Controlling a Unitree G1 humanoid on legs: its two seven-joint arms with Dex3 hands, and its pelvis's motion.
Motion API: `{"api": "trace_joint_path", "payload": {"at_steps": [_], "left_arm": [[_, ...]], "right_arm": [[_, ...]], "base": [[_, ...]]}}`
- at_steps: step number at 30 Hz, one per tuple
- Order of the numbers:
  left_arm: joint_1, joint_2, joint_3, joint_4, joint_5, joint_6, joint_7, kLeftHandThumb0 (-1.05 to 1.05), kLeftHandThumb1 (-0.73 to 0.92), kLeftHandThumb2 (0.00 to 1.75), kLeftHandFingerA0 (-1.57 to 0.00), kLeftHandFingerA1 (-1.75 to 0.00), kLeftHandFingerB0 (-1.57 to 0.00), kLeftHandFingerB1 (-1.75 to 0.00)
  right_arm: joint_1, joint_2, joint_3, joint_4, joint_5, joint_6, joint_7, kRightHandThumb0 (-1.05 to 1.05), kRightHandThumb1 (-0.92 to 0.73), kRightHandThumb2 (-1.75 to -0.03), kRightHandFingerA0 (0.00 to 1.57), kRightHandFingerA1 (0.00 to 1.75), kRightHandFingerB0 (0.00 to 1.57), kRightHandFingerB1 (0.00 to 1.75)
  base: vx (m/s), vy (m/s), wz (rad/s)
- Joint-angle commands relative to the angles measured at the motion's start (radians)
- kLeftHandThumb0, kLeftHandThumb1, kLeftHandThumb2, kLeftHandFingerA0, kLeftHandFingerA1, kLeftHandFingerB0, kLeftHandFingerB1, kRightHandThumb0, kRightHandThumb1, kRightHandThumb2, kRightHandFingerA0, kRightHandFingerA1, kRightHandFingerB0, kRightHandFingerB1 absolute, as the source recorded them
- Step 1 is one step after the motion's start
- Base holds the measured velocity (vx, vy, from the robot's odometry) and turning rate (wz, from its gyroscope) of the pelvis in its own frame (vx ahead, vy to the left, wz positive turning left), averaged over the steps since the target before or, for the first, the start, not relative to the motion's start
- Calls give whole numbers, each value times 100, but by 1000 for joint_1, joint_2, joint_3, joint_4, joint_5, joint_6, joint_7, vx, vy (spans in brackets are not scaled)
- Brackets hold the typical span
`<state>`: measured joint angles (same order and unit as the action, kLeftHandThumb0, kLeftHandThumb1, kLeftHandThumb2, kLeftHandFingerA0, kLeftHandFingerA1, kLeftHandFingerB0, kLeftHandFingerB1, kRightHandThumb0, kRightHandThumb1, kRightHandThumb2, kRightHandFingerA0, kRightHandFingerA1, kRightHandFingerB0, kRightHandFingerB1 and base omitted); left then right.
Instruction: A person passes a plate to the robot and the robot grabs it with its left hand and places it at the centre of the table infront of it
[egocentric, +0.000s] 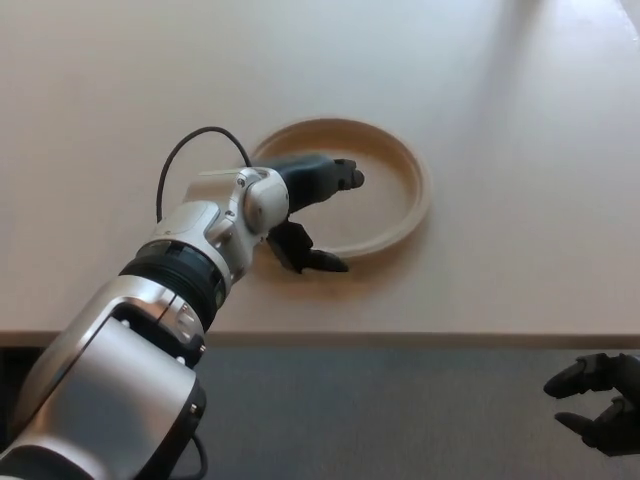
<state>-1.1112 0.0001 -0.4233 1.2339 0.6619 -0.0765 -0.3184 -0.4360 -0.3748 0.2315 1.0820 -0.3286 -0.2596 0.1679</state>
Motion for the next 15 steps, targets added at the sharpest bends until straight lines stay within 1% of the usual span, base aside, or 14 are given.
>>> {"api": "trace_joint_path", "payload": {"at_steps": [1, 2, 3, 4, 5, 8, 9, 10, 12, 14, 15], "left_arm": [[-23, -10, 61, 26, -115, 138, -275, -105, 78, 118, 0, -1, 0, 0], [-25, -9, 60, 25, -113, 145, -283, -103, 75, 90, 0, -13, 0, -9], [-26, -6, 63, 22, -115, 147, -293, -103, 75, 90, 0, -13, 0, -9], [-32, -7, 50, 31, -100, 144, -308, -97, 82, 125, 0, -18, 0, -6], [-34, -8, 44, 33, -93, 143, -315, -97, 82, 125, 0, -18, 0, -6], [-54, -9, 44, 28, -93, 196, -326, -97, 80, 123, 0, -16, 0, -6], [-52, -4, 46, 22, -97, 181, -331, -98, 82, 125, 0, -14, 0, -4], [-46, 0, 66, 11, -118, 171, -319, -105, 84, 122, 0, -1, 0, 0], [-36, 8, 101, -10, -150, 154, -293, -102, 83, 120, 0, -2, 0, -2], [-36, 13, 109, -24, -153, 152, -284, -105, 82, 121, 0, 0, 0, 0], [-53, 40, 77, -70, -116, 109, -268, -103, 78, 102, 0, -4, 0, -2]], "right_arm": [[-10, -26, 11, -1, -13, 31, 39, -57, -66, -59, 72, 64, 56, 53], [-12, -24, 9, 2, -11, 32, 40, -57, -66, -59, 72, 64, 56, 52], [-14, -23, 7, 2, -9, 33, 41, -57, -66, -59, 72, 64, 56, 52], [-14, -24, 8, 2, -10, 30, 40, -57, -66, -59, 72, 64, 56, 52], [-14, -24, 8, 2, -11, 29, 40, -57, -66, -59, 72, 64, 56, 52], [-23, -22, 2, 5, -4, 34, 43, -55, -65, -58, 72, 64, 55, 52], [-22, -22, 1, 5, -4, 33, 42, -56, -65, -58, 72, 64, 56, 52], [-22, -21, -1, 5, -2, 32, 42, -56, -64, -58, 72, 65, 56, 53], [-23, -19, -4, 5, 1, 32, 44, -56, -64, -58, 73, 65, 56, 53], [-23, -20, -4, 5, -1, 29, 46, -57, -65, -60, 73, 65, 56, 53], [-19, -21, -7, -1, 2, 24, 48, -58, -64, -59, 74, 67, 56, 54]], "base": [[0, 0, 0], [0, 0, 0], [0, 0, 0], [0, 0, 0], [0, 0, 0], [0, 0, 0], [0, 0, 0], [0, 0, 0], [0, 0, 0], [0, 0, 0], [0, 0, 0]]}}
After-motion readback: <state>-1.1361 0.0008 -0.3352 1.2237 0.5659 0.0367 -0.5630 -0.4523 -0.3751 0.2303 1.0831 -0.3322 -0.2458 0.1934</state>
